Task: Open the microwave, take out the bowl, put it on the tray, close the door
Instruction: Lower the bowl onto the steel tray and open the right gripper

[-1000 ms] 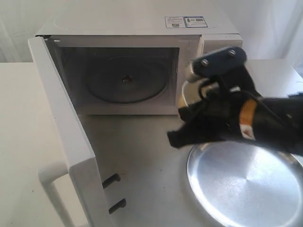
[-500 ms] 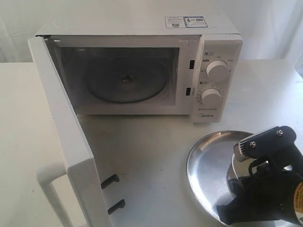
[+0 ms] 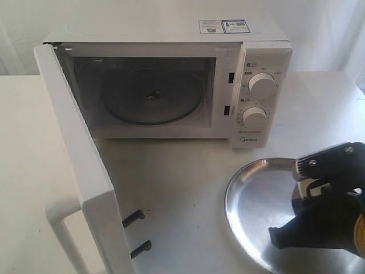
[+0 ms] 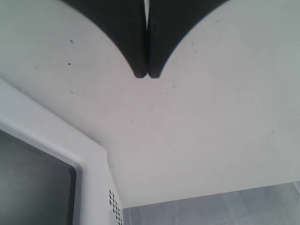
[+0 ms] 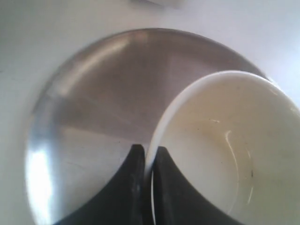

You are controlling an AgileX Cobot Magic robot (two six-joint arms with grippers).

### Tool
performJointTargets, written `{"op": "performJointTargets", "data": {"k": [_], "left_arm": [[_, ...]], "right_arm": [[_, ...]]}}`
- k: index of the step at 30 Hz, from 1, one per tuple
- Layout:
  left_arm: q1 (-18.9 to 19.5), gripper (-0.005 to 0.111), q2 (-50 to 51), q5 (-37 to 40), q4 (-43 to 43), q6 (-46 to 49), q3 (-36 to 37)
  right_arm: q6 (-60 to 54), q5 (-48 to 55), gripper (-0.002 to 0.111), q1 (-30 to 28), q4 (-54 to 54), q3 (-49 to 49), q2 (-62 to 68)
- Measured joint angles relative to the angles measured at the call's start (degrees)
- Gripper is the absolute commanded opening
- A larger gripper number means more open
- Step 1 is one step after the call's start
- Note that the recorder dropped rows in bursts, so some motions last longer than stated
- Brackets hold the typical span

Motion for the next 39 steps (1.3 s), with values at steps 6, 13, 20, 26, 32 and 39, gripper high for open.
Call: {"op": "performJointTargets", "data": {"k": [6,13,20,26,32,39], "left_arm": [[0.0,0.0,0.0,0.0,0.0,0.0,0.0],[0.0,0.0,0.0,0.0,0.0,0.0,0.0],[0.0,0.0,0.0,0.0,0.0,0.0,0.0],[0.0,0.0,0.0,0.0,0.0,0.0,0.0],[0.0,0.0,0.0,0.0,0.0,0.0,0.0],[0.0,0.0,0.0,0.0,0.0,0.0,0.0]], "right_arm": [[13.74,1.43,0.0,0.12,-14.95,0.0,4.93],[22.13,2.97,0.0,0.12,-22.79,0.0,9.66],[27.82,2.64,0.0,0.12,-26.5,0.0,12.6],[28.06,3.12,0.0,0.12,-27.37,-1.0,15.25],[28.06,3.99,0.0,0.12,-27.98,-1.36,16.47],[30.31,1.81,0.054,0.12,-27.64,-1.36,16.45]]}}
